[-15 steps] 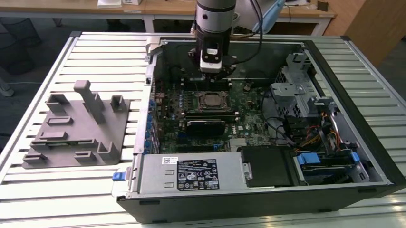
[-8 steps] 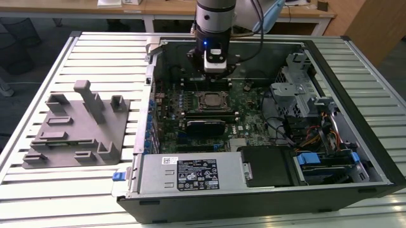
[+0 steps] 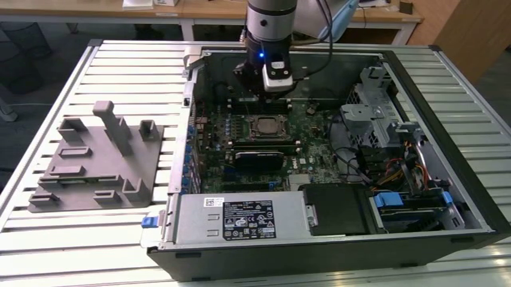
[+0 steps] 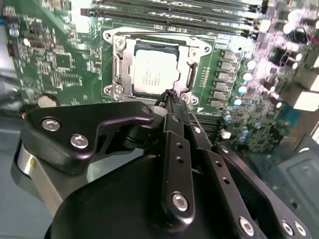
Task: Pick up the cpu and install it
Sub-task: 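Install the first cpu locking lever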
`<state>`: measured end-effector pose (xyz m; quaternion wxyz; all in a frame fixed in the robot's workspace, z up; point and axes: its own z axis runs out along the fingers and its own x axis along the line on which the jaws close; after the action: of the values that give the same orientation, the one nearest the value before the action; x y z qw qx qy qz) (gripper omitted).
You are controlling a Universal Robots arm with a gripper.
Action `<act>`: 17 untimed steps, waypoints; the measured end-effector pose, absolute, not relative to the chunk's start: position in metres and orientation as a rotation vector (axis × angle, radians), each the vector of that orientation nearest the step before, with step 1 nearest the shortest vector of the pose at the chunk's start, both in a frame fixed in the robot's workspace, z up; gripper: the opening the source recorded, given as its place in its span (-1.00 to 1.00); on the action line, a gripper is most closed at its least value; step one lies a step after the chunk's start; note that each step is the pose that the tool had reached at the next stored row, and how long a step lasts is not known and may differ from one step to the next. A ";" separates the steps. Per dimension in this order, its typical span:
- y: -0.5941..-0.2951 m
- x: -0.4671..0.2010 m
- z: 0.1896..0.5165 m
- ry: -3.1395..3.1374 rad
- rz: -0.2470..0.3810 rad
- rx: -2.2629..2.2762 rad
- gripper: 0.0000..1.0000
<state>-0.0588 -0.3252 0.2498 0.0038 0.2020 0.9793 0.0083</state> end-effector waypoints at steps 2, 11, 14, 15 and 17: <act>-0.325 -0.059 0.250 3.081 0.026 0.575 -0.79; -0.325 -0.059 0.249 3.119 0.027 0.322 -0.79; -0.325 -0.059 0.249 3.127 0.028 0.238 -0.79; -0.325 -0.059 0.249 3.129 0.028 0.210 -0.79; -0.325 -0.059 0.249 3.133 0.028 0.153 -0.79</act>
<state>-0.0588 -0.3252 0.2489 0.0024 0.0489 0.9988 0.0088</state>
